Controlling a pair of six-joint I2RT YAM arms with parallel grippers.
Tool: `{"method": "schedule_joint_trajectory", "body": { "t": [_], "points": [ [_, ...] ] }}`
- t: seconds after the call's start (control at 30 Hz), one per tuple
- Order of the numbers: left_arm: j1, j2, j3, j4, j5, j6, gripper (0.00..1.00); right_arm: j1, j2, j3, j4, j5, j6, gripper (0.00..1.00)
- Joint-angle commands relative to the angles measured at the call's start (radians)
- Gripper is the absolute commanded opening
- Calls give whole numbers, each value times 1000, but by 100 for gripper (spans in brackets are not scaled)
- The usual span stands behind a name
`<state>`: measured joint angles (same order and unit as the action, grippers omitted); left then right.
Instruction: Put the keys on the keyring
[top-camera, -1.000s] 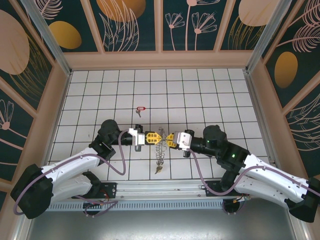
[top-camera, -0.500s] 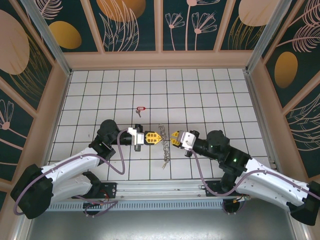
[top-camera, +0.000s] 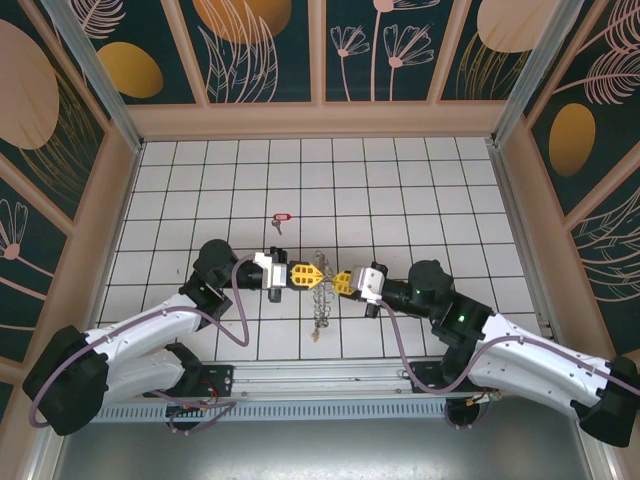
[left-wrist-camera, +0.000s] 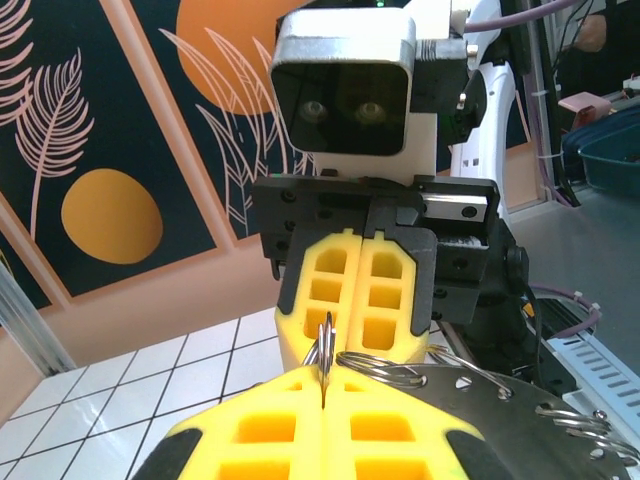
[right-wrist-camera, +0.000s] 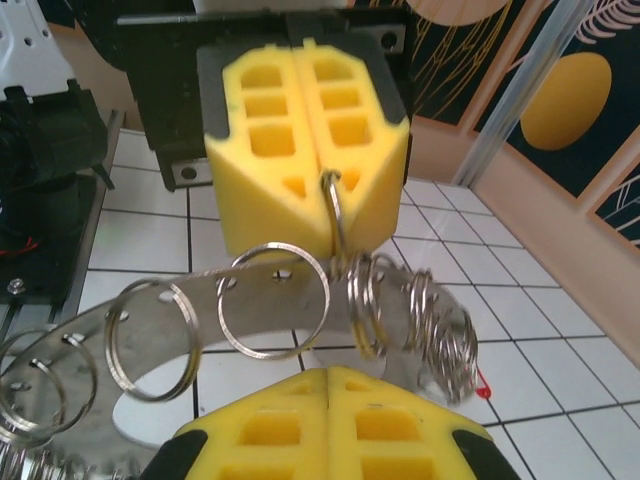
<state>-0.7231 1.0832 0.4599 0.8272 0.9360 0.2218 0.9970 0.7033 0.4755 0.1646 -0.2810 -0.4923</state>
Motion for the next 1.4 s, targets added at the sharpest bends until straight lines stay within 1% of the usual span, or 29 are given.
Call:
{"method": "schedule_joint_trajectory", "body": {
  "t": [0.0,0.1,0.23,0.33,0.5,0.83,1.03,1.17,1.27,1.37],
  "points": [
    [-4,0,28,43,30,-15,0,10,15,18,98,-41,-21,7],
    [-3,1,28,36,31,-10,0,10,25,31,121,-55,-24,9],
    [-4,0,28,28,39,-2,0,10,15,31,157,-34,-15,11],
    [-4,-3,29,14,40,9,0,9,6,35,150,-33,-13,14],
    [-4,-7,31,9,41,13,0,9,-7,40,122,-51,-7,16],
    [-5,-1,47,-10,41,21,0,10,24,66,107,-107,-14,15],
    [-4,3,60,-40,33,41,0,9,34,78,104,-118,-23,16],
    [-6,4,62,-39,41,39,0,9,49,81,89,-94,-44,13],
    [-8,7,62,-42,43,41,0,9,66,89,89,-100,-55,10],
    [-8,11,66,-58,41,51,0,9,83,98,101,-117,-55,10]
  ]
}}
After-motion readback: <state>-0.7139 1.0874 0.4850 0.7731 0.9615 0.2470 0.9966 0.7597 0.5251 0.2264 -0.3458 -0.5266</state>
